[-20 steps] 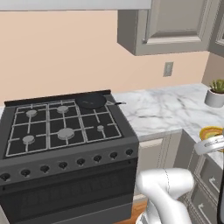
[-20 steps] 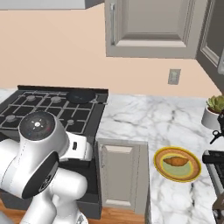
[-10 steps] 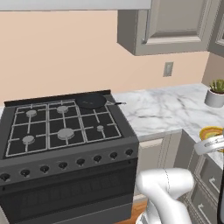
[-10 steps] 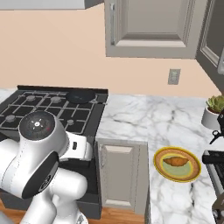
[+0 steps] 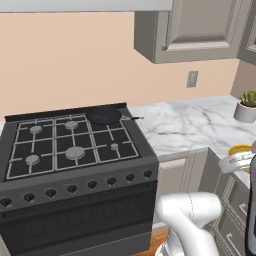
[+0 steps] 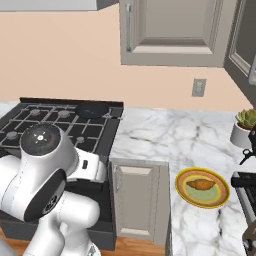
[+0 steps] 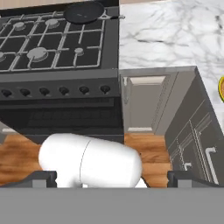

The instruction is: Pick the croissant and place it on the pan. Then turn on the stove to warm the croissant.

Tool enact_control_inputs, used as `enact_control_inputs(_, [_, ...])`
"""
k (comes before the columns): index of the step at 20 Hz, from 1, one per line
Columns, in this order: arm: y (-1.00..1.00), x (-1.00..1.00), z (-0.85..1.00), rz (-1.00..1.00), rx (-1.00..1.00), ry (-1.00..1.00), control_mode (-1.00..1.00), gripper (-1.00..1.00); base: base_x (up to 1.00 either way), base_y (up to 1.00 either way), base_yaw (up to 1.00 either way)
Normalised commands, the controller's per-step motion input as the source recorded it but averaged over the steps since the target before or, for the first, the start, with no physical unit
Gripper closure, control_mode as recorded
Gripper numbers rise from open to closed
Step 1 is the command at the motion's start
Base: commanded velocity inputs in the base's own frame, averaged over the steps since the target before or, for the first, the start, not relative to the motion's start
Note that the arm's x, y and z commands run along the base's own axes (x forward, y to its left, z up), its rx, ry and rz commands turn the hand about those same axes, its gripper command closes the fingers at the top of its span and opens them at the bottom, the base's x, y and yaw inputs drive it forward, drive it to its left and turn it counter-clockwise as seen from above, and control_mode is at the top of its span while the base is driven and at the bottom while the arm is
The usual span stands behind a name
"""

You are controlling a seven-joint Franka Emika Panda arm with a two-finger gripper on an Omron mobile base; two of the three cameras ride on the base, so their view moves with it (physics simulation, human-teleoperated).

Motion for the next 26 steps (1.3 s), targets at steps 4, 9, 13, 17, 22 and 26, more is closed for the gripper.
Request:
enact_control_inputs(4, [-0.03,0.26,0.00,-0.27,0.00,0.05,-1.00,-1.00,0.00,0.00,0.00])
enact_control_inputs(9, [-0.18,0.17,0.00,-0.30,0.01,0.04,-1.00,-1.00,0.00,0.00,0.00])
enact_control_inputs(13, [-0.25,0.00,0.08,-0.37,0.10,0.03,-1.00,-1.00,0.00,0.00,0.00])
enact_control_inputs(17, [-0.27,0.00,0.17,-0.42,0.13,0.04,-1.00,-1.00,0.00,0.00,0.00])
enact_control_inputs(22, [-0.32,0.12,0.16,-0.39,0.15,0.07,-1.00,-1.00,0.00,0.00,0.00])
enact_control_inputs(26, [-0.40,0.20,0.05,-0.31,0.14,0.06,-1.00,-1.00,0.00,0.00,0.00])
